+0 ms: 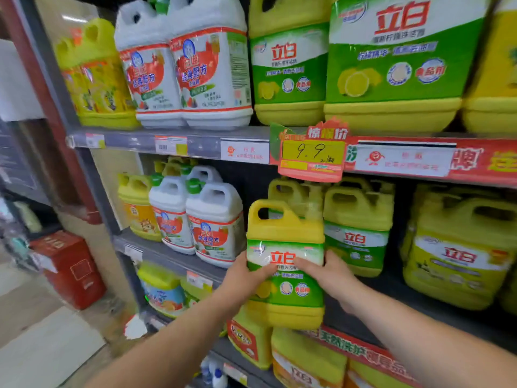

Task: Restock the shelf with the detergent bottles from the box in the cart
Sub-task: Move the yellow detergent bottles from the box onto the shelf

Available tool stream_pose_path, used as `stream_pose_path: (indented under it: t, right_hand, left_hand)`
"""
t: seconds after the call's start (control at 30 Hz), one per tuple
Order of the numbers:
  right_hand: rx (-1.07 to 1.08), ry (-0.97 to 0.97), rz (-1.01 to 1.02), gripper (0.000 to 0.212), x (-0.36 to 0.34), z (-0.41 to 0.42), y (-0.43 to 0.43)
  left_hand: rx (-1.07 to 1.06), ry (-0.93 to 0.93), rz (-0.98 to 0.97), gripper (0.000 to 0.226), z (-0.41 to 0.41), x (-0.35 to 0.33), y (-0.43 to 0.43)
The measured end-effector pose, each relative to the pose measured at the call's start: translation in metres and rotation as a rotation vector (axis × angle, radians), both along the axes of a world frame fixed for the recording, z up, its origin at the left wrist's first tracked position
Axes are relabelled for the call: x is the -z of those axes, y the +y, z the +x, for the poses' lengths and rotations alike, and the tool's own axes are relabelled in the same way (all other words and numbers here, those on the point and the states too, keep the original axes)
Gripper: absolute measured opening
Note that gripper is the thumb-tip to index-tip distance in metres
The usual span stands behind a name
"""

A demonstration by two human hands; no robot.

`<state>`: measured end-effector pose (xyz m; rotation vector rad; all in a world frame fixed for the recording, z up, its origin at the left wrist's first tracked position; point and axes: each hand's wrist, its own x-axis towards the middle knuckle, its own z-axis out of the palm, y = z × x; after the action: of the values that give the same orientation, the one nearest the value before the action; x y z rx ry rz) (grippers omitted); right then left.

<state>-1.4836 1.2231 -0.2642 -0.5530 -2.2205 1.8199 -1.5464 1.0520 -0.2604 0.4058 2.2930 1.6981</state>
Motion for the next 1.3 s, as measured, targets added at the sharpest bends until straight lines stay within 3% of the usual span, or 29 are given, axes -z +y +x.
stream_pose_path:
  t: [0.23,0.57,0.67,0.77,0.83,0.9,1.07,1.3]
  right_hand:
    - [0.101,0.035,0.06,0.042,0.012,-0.04,0.015]
    - [0.227,0.037,0.199,0.07,0.03,-0.068,0.01]
    - [0.277,0.02,0.245,0.073,0.033,-0.075,0.008]
    - [0.291,-0.063,0.281,0.078,0.04,-0.078,0.006]
    - [0.278,-0.129,0.35,0.08,0.045,-0.08,0.006]
    - [0.267,-0.172,0.414,0.08,0.046,-0.083,0.009]
    - [0.255,-0.263,0.558,0.077,0.041,-0.095,0.015]
    - [0.262,-0.298,0.531,0.08,0.039,-0.105,0.025]
  left_hand:
    - [0.077,-0.02,0.02,0.047,-0.057,0.012,0.023]
    - [0.149,0.045,-0.179,0.071,-0.122,0.02,0.042]
    - [0.135,0.256,-0.109,0.107,-0.129,0.01,0.044]
    - [0.22,0.665,-0.249,0.137,-0.133,0.0,0.039]
    - [0.247,0.996,-0.418,0.134,-0.139,-0.003,0.037]
    - [0.268,1.191,-0.57,0.128,-0.148,-0.007,0.04]
    - [0.31,1.137,-0.577,0.121,-0.163,-0.008,0.048]
    - [0.309,1.12,-0.552,0.117,-0.17,-0.008,0.057]
